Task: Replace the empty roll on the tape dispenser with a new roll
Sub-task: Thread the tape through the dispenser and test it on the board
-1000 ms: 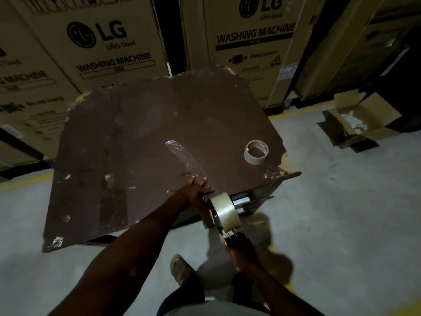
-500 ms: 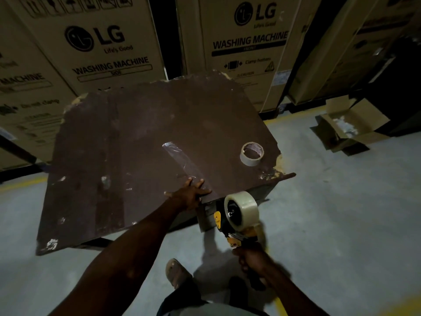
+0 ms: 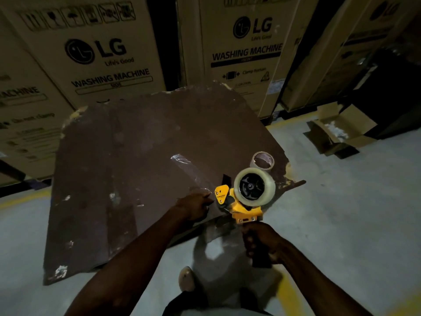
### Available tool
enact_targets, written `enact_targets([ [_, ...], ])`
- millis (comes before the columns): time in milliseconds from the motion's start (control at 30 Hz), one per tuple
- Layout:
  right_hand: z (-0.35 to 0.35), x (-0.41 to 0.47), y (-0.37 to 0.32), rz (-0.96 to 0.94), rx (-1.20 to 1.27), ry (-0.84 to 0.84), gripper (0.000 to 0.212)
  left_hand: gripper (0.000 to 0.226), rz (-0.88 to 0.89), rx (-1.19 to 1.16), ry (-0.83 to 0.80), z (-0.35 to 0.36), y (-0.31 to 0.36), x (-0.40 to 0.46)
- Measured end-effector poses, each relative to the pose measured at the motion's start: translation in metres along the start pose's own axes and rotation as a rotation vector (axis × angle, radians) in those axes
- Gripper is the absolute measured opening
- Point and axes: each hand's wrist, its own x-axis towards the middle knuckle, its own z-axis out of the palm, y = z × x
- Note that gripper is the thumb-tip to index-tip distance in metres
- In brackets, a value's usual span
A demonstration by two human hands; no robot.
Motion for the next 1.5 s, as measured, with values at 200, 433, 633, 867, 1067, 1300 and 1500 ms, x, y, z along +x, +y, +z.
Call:
enact_targets([
  [200, 0.034, 0.02, -0.027, 0.004, 0.119, -0.172, 0.035, 0.046, 0.019, -0.402, 0.228, -0.034, -0.013, -0.027],
  [433, 0.053, 0.048, -0.058, 0.015, 0.137, -0.428, 0.024, 0.035, 0.022, -0.794, 0.401, -0.073, -0.016, -0.045],
  [633, 0.058, 0.072, -0.093, 0.013, 0.133, -0.56, 0.029, 0.033, -0.121, -0.748, 0.58, -0.104, -0.02, -0.038],
  [867, 0.058, 0.091, -0.15, 0.042, 0.116, -0.576, 0.029, 0.009, -0.19, -0.777, 0.758, -0.137, -0.022, -0.018],
  [1067, 0.046, 0.112, -0.207, 0.15, 0.069, -0.764, 0.031, 0.019, -0.209, -0.853, 0.837, -0.164, -0.018, -0.001],
  [1300, 0.044, 0.128, -0.248, 0.206, -0.007, -0.839, 0.029, 0.008, -0.175, -0.708, 0.869, -0.196, -0.019, -0.001],
  [1500, 0.061, 0.135, -0.255, 0.236, -0.002, -0.817, 0.036, 0.01, -0.119, -0.593, 0.786, -0.212, -0.046, -0.012],
])
